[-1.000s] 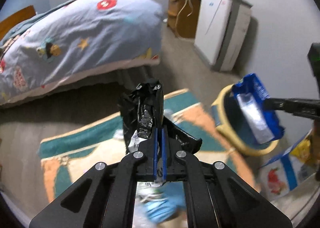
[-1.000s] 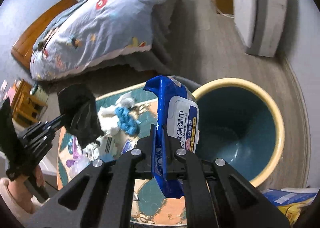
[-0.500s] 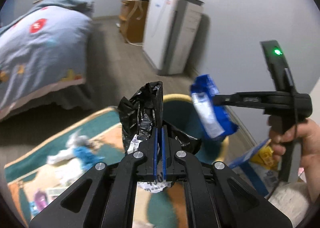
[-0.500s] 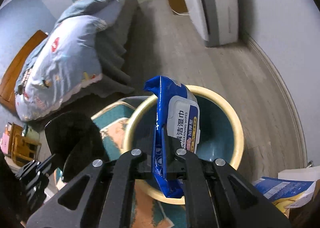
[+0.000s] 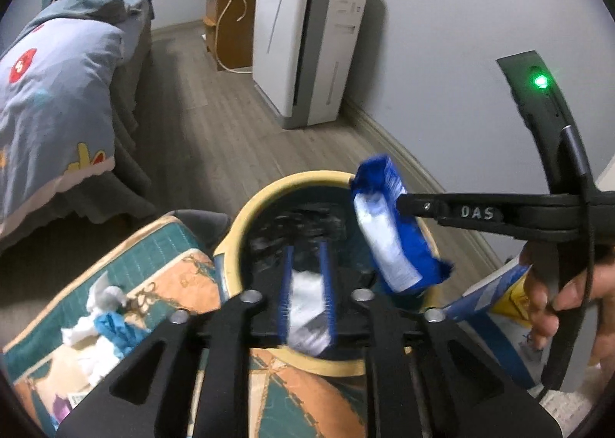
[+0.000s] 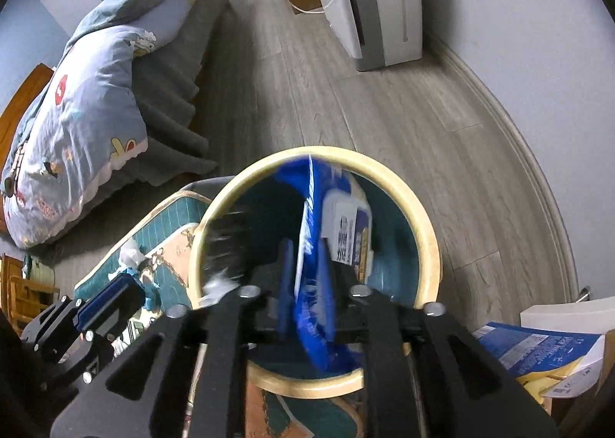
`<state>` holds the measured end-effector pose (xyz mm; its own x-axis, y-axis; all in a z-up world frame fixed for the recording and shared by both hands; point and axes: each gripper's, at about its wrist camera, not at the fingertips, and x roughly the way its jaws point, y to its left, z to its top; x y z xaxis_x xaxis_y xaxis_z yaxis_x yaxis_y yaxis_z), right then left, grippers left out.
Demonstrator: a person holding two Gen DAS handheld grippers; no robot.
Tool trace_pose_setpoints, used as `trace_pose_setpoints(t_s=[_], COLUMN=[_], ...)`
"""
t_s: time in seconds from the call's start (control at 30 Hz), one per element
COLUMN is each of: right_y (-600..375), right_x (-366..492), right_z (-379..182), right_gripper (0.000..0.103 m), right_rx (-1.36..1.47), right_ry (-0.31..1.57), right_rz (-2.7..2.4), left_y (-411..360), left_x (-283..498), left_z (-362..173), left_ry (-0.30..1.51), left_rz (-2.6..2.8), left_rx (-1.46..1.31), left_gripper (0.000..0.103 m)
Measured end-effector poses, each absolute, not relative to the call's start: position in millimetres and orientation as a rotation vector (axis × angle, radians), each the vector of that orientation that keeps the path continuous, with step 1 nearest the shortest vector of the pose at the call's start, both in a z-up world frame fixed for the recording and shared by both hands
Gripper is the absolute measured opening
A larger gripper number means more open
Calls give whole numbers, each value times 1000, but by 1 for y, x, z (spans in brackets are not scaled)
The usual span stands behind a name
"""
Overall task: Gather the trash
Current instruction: 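Carry both items over the bucket and open both tools to drop them, then move both tools back over the cushion toward the remaining trash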
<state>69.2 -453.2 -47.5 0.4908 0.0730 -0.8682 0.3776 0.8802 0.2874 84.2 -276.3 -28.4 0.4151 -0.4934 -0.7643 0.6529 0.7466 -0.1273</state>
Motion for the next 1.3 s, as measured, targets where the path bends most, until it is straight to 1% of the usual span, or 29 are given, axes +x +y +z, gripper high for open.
trace_pose_setpoints(t_s=[0.03,0.07,0.1,0.13,0.17,0.2,0.23,0.27,0.3,0.33,0.43,0.47,0.53,0.73,1.07,1.3], right_y=[-453,-453,-452,-452,-451,-451,-450,-449,-448,-448,-444,-442,-436,-414,-380,-340], right_x=[70,69,69,69,69,69,70,70,69,69,69,69,70,71,67,62], right_z=[-47,-46,-45,-45,-45,-45,-45,-44,-43,-43,-39,-38,-35,-25,-12,-6], right_gripper=[35,38,42,47,50,56,62,65,71,78,91,93,95,97,97,97], right_rx=[481,484,487,487,485,483,483,485,489,493,510,511,500,426,309,201], right_ry=[1048,1042,1040,1040,1040,1038,1037,1036,1033,1029,1013,1009,1004,976,932,921], right_rz=[-196,-196,-194,-194,-195,-193,-192,-192,-190,-188,-174,-169,-160,-120,-76,-23], left_y=[-274,-271,-268,-265,-262,-259,-254,-251,-247,-243,-228,-223,-209,-163,-85,-47], left_x=[84,84,84,85,84,83,82,81,80,78,75,75,73,59,34,21], left_z=[-28,-27,-26,-25,-23,-22,-20,-18,-15,-12,-2,0,5,23,33,36], left_ry=[880,876,871,870,868,865,859,853,847,840,828,827,826,793,789,784], left_rz=[-714,-707,-698,-691,-683,-675,-667,-658,-649,-636,-601,-586,-559,-483,-349,-289], left_rx=[201,192,181,175,169,163,160,161,166,172,170,165,152,129,81,45], left_gripper=[39,49,54,56,63,68,70,75,78,80,89,92,92,94,94,95])
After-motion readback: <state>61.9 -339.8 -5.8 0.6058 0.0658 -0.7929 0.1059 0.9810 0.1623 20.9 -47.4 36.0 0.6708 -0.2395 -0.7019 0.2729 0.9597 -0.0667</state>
